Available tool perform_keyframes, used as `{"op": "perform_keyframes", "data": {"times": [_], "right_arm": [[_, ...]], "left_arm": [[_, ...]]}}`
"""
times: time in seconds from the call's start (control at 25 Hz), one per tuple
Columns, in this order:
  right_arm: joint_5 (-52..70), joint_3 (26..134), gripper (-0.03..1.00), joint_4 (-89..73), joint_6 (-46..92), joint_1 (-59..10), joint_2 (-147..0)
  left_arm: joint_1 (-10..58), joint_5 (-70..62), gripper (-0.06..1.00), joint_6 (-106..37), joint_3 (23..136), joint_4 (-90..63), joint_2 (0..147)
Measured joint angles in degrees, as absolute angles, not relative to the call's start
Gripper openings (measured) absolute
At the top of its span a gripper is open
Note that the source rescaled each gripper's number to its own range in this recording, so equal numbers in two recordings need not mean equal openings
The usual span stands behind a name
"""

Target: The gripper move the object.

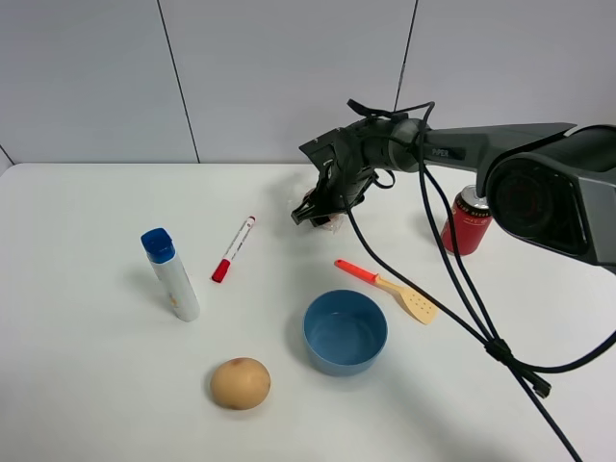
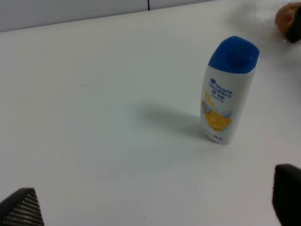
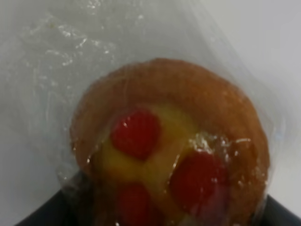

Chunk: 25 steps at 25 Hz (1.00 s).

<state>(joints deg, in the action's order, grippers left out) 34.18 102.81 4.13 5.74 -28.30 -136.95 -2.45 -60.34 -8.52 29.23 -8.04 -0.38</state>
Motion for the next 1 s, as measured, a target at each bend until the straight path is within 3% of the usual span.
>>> {"op": "perform_keyframes", "data": {"times": [0.08, 0.12, 0.16, 0.24, 0.32, 0.52, 1.0], "right_arm": [[34.01, 102.81, 0.41, 4.4, 5.74, -28.3, -136.95], [33.53, 102.81, 0.65, 4.54, 5.74, -28.3, -136.95], [32.98, 102.81, 0.79, 4.56, 5.59, -28.3, -136.95], [32.69, 102.81, 0.92, 4.48, 5.28, -28.3, -136.95], [32.64, 102.81, 0.97, 4.25, 5.23, -28.3, -136.95], [35.22, 102.81, 0.99, 3.9, 5.07, -28.3, -135.69], [64.9, 102.96, 1.0, 2.82, 4.82, -28.3, -113.32]], "left_arm": [[-2.45, -60.34, 1.0, -8.52, 29.23, -8.04, -0.38], [-2.45, -60.34, 1.0, -8.52, 29.23, -8.04, -0.38], [-2.45, -60.34, 1.0, -8.52, 29.23, -8.04, -0.38], [-2.45, -60.34, 1.0, -8.52, 29.23, -8.04, -0.38], [-2.45, -60.34, 1.0, -8.52, 29.23, -8.04, -0.38], [-2.45, -60.34, 1.0, -8.52, 29.23, -8.04, -0.38], [-2.45, -60.34, 1.0, -8.52, 29.23, -8.04, -0.38]]}}
